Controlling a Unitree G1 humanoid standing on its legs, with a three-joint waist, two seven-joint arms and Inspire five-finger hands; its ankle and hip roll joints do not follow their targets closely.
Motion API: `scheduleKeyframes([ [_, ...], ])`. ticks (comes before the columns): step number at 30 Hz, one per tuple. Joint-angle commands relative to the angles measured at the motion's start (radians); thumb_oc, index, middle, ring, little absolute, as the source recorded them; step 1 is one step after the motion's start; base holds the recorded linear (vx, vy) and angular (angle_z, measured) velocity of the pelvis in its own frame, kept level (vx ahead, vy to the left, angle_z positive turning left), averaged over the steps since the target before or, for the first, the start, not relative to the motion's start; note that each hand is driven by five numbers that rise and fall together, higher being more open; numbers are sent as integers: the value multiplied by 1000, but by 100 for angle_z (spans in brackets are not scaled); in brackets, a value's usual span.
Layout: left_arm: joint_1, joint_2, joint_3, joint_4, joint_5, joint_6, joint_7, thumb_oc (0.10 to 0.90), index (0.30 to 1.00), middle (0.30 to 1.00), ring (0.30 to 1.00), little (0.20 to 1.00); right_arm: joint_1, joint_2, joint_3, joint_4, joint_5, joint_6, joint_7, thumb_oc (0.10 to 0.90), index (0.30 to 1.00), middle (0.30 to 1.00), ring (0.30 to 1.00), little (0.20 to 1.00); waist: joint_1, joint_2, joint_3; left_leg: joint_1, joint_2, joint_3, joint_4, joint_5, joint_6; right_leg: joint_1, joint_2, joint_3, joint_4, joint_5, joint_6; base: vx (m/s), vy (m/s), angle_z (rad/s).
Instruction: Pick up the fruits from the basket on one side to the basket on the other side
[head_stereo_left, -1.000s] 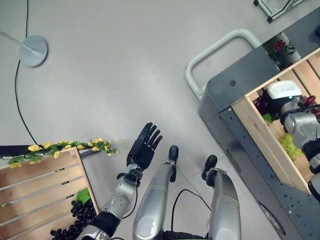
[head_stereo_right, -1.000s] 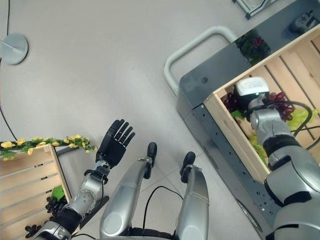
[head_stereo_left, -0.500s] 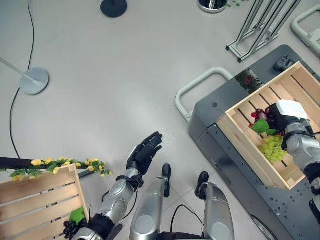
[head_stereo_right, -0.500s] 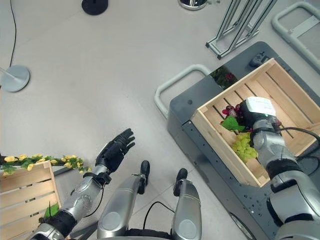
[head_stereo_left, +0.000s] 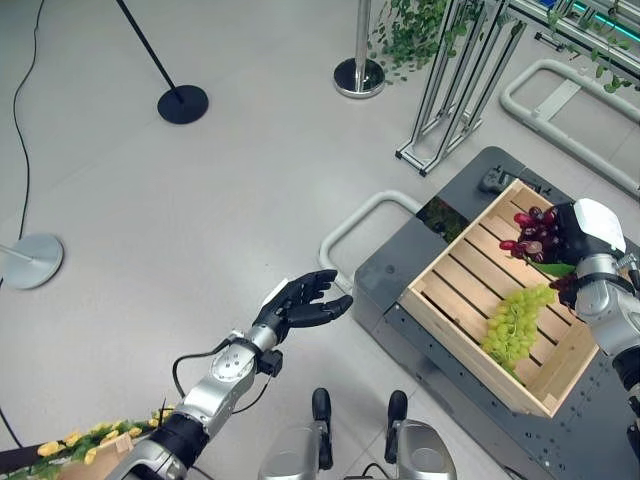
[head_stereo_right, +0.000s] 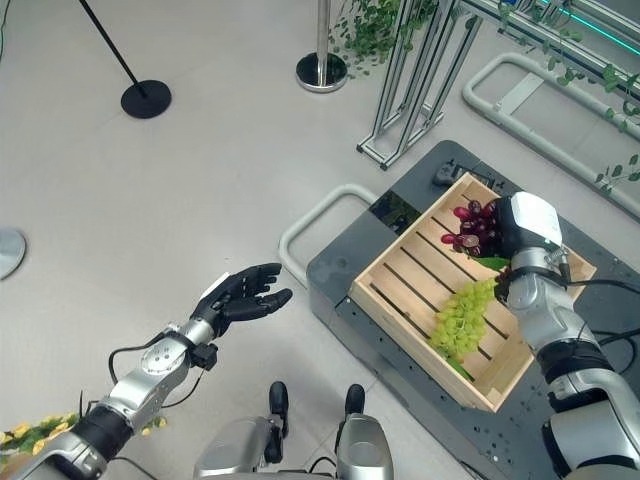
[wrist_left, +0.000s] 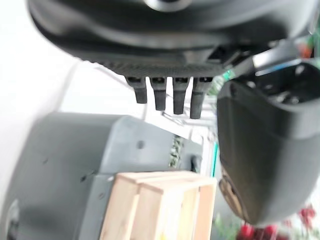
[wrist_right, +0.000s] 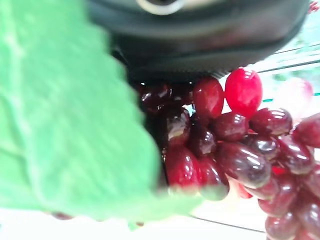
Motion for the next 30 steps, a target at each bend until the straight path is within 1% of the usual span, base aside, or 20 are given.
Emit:
scheduleKeyframes([
  [1,-14,-12,-57,-84,14,-22,-52,800,900,900,900,900,-112,-99,-31,-52,128,-112,-57,400,300,300,300,300,16,-16,-221,-29,46,-28,24,-11,-76,-33,48,20,8,60,-62,43,19,1],
  [2,-24,-12,-57,-90,14,-15,-61,800,900,900,900,900,-117,-92,-35,-65,153,-125,-45,400,300,300,300,300,15,-15,-227,-23,48,-30,13,-6,-78,-27,49,20,-2,64,-62,61,25,1],
  [3,-42,-14,-55,-99,7,-5,-78,800,900,900,900,900,-131,-78,-44,-91,222,-143,-15,400,300,300,300,300,15,-15,-239,-12,50,-33,-8,3,-82,-16,51,19,-19,70,-61,49,20,1],
  [4,-49,-16,-54,-101,3,-1,-84,800,900,900,900,900,-135,-69,-48,-98,240,-142,-1,400,300,300,300,300,15,-15,-243,-9,52,-34,-15,5,-83,-13,51,18,-23,71,-60,56,20,2],
  [7,-97,-31,-50,-112,-16,12,-107,800,900,900,900,900,-159,7,-80,-145,425,-165,84,400,300,300,300,300,18,-13,-259,11,56,-42,-51,20,-90,9,54,8,-50,75,-60,40,15,10],
  [8,-102,-36,-48,-113,-15,13,-110,800,900,900,900,900,-161,19,-83,-149,440,-165,92,400,300,300,300,300,19,-13,-262,13,57,-43,-56,21,-91,12,54,6,-54,76,-60,42,9,9],
  [9,-121,-48,-45,-113,-15,18,-110,800,900,900,900,900,-172,55,-88,-166,500,-163,119,400,300,300,300,300,22,-13,-268,19,59,-45,-69,27,-94,21,56,1,-66,79,-61,0,0,0],
  [11,-141,-57,-42,-111,-16,20,-108,800,900,900,900,900,-184,85,-88,-176,532,-155,143,400,300,300,300,300,24,-14,-273,24,60,-46,-79,32,-97,29,57,-5,-77,82,-61,33,6,1],
  [12,-166,-70,-40,-105,-20,18,-99,800,900,900,900,900,-198,120,-88,-186,598,-151,169,400,300,300,300,300,28,-15,-279,28,60,-49,-86,33,-99,38,58,-11,-91,85,-61,39,7,4],
  [14,-187,-76,-33,-100,-22,18,-95,800,900,900,900,900,-203,148,-88,-194,639,-145,192,400,300,300,300,300,31,-17,-283,30,59,-52,-88,33,-101,45,58,-16,-103,89,-61,36,5,5],
  [15,-207,-85,-29,-96,-24,19,-89,800,900,900,900,900,-213,180,-83,-198,685,-138,213,400,300,300,300,300,36,-18,-288,32,58,-55,-91,32,-101,51,58,-19,-113,92,-61,40,5,6],
  [16,-225,-96,-23,-98,-33,34,-86,800,900,900,900,900,-218,213,-80,-207,733,-127,227,400,300,300,300,300,40,-19,-293,33,58,-60,-94,33,-102,54,58,-21,-119,94,-61,41,4,5],
  [17,-231,-100,-20,-98,-39,41,-88,800,900,900,900,900,-218,225,-81,-210,749,-122,236,400,300,300,300,300,42,-20,-295,34,58,-62,-95,33,-103,55,57,-22,-121,95,-61,35,1,5],
  [19,-259,-122,-20,-91,-59,69,-84,800,900,900,900,900,-221,280,-81,-224,810,-101,254,400,300,300,300,300,48,-20,-301,33,56,-73,-98,32,-102,58,56,-26,-122,93,-60,30,0,17],
  [21,-273,-131,-21,-85,-58,76,-71,800,900,900,900,900,-222,306,-77,-231,818,-92,259,400,300,300,300,300,52,-21,-304,33,55,-80,-98,31,-102,61,55,-29,-122,92,-59,21,2,21],
  [26,-329,-153,-31,-56,-49,104,-20,800,900,900,900,900,-254,372,-34,-237,849,-35,256,400,300,300,300,300,64,-22,-319,35,50,-95,-98,26,-102,69,47,-48,-122,87,-56,25,24,13],
  [30,-371,-157,-27,-40,-52,147,1,800,900,900,900,900,-270,414,-3,-226,881,-10,268,400,300,300,300,300,73,-22,-331,36,46,-100,-98,24,-101,76,42,-60,-122,83,-54,16,32,12],
])
